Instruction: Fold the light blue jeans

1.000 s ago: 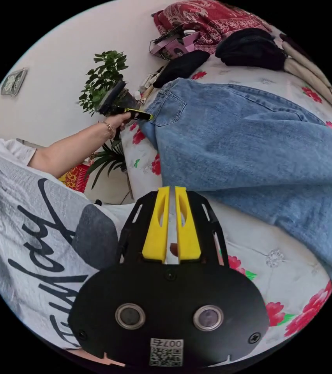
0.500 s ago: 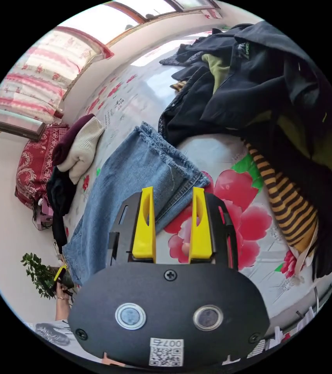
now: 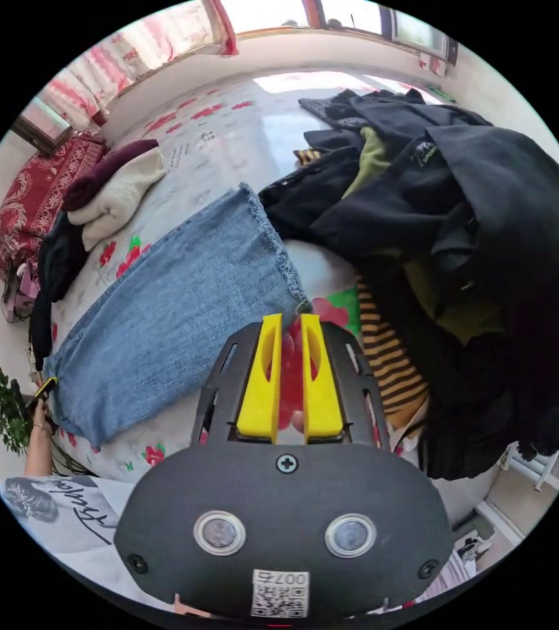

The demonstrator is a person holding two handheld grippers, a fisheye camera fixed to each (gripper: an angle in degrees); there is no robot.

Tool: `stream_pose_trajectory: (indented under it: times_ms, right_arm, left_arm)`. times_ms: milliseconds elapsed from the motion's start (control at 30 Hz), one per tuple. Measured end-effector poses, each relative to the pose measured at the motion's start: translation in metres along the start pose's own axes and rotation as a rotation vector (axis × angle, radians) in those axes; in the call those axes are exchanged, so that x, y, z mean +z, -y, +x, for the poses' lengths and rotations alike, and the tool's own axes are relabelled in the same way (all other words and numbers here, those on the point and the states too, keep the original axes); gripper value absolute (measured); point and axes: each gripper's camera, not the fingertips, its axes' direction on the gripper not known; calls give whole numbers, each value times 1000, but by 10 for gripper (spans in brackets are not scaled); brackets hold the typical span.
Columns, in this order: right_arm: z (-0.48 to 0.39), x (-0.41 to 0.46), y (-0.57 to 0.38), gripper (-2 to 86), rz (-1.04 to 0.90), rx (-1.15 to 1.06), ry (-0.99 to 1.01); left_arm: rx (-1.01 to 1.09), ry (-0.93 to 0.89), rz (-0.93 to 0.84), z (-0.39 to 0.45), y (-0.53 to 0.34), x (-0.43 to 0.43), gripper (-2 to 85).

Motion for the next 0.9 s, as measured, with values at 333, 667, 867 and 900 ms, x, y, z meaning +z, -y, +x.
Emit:
stream_pose_trajectory:
  times_ms: [333, 667, 867, 900]
  right_arm:
    - [-165, 26, 62, 96, 143, -639, -79]
    - [-239, 111, 58, 11, -124, -996, -362]
    - [-231, 22, 32, -2, 136, -911, -230]
    - [-233, 17, 33, -2, 152, -906, -224]
  left_arm:
    - [538, 247, 39, 45, 53, -9, 96]
    - [612, 301, -24, 61, 41, -15, -8]
    - [417, 440, 110, 10, 17, -101, -7]
    - [402, 371, 119, -1, 21, -102, -6]
